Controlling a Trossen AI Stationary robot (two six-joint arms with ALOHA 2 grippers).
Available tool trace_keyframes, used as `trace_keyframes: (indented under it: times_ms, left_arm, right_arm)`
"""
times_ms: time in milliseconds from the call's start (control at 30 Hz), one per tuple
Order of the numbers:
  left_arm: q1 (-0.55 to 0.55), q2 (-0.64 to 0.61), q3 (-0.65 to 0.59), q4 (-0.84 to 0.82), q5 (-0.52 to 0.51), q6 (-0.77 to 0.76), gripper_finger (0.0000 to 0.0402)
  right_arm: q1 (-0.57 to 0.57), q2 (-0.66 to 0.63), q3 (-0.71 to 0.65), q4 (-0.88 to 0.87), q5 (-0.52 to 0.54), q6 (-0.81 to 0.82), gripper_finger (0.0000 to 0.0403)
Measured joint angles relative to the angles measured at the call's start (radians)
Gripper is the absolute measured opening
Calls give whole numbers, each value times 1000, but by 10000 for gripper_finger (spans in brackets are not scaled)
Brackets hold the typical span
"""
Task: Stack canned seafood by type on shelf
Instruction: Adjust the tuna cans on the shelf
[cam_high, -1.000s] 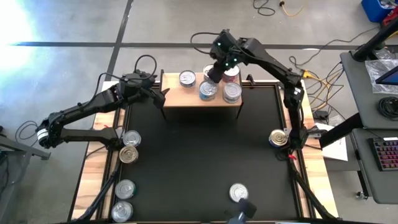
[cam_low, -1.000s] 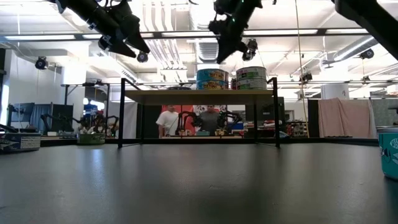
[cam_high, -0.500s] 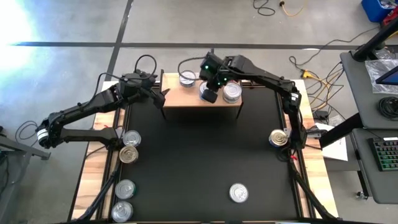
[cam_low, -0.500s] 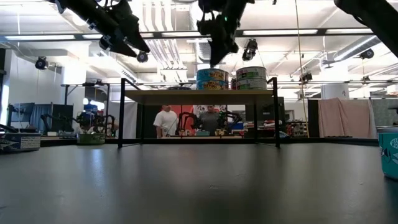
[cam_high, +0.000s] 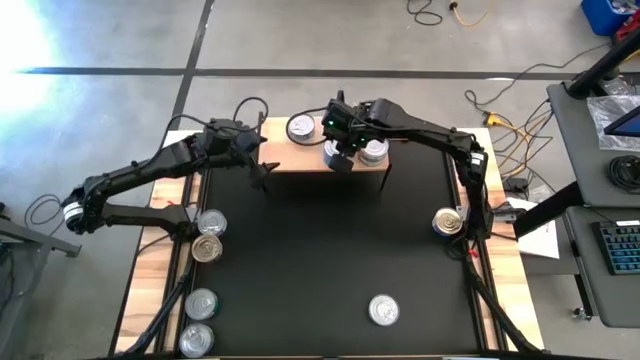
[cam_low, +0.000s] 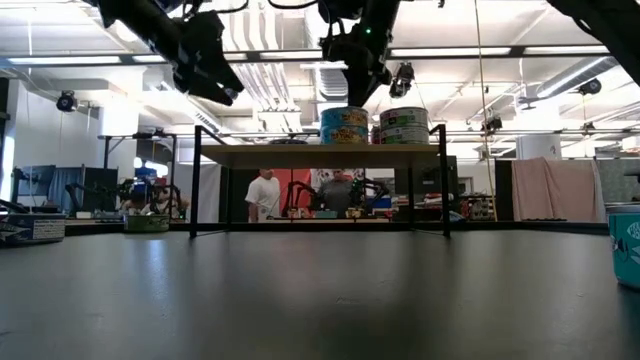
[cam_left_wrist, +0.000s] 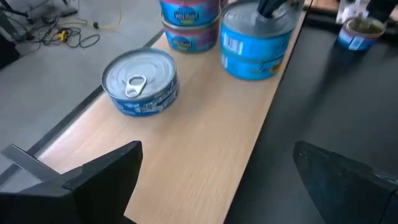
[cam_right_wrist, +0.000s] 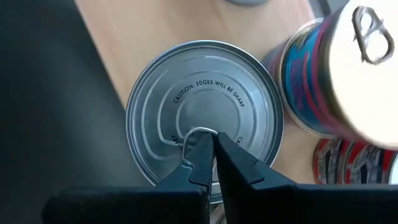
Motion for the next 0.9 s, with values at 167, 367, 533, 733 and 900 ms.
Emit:
trace_keyframes:
  times_ms: [167, 367, 533, 733, 900]
  left_arm:
    - [-15, -1, 0, 10, 0, 10, 400]
    - [-19, -27, 0, 39, -1, 12, 400]
    - [-19, -28, 0, 60, -24, -8, 400]
    - [-41, -54, 0, 45, -27, -22, 400]
    - [-108, -123, 9, 38, -50, -53, 400]
  right_arm:
    - [0, -55, -4, -26, 1, 13, 12]
    - [0, -112, -2, 61, 12, 30, 12]
    - [-1, -102, -3, 123, -117, 39, 12]
    - [-13, -73, -102, 76, -118, 13, 12]
    - [1, -82, -83, 246, -156, 2, 12]
